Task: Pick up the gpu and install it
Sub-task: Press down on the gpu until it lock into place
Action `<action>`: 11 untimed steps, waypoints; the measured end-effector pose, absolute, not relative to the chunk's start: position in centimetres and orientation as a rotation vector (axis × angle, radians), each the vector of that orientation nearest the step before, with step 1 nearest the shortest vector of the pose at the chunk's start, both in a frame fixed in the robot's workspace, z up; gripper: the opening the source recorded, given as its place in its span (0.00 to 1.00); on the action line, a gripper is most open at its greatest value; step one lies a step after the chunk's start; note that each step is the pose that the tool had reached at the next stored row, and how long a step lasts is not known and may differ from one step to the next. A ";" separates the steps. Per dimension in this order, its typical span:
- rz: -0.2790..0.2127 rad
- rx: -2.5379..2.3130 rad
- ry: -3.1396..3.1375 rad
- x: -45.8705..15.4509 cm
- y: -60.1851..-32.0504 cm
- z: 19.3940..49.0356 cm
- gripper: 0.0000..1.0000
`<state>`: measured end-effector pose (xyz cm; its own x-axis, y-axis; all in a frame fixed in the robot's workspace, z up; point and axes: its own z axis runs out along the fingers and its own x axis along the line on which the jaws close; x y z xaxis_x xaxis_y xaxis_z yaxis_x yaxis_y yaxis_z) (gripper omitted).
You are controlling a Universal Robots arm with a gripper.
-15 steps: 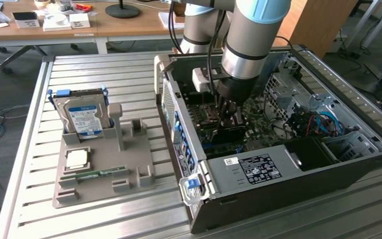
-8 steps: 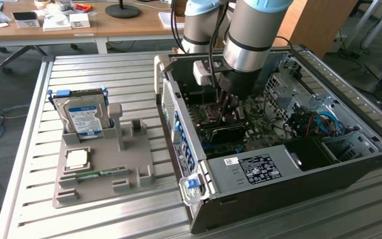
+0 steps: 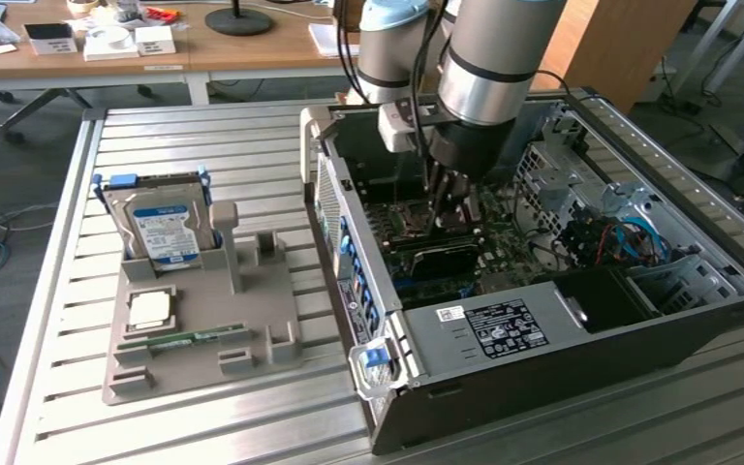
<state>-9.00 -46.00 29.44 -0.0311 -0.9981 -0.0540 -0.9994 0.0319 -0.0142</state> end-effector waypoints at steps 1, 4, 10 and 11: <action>0.042 -2.152 2.221 -9.0 -46.0 29.6 0.11; 0.042 -2.152 2.221 -9.0 -46.0 30.2 0.11; 0.042 -2.152 2.221 -8.9 -46.0 30.3 0.11; 0.042 -2.152 2.221 -8.8 -46.0 30.3 0.11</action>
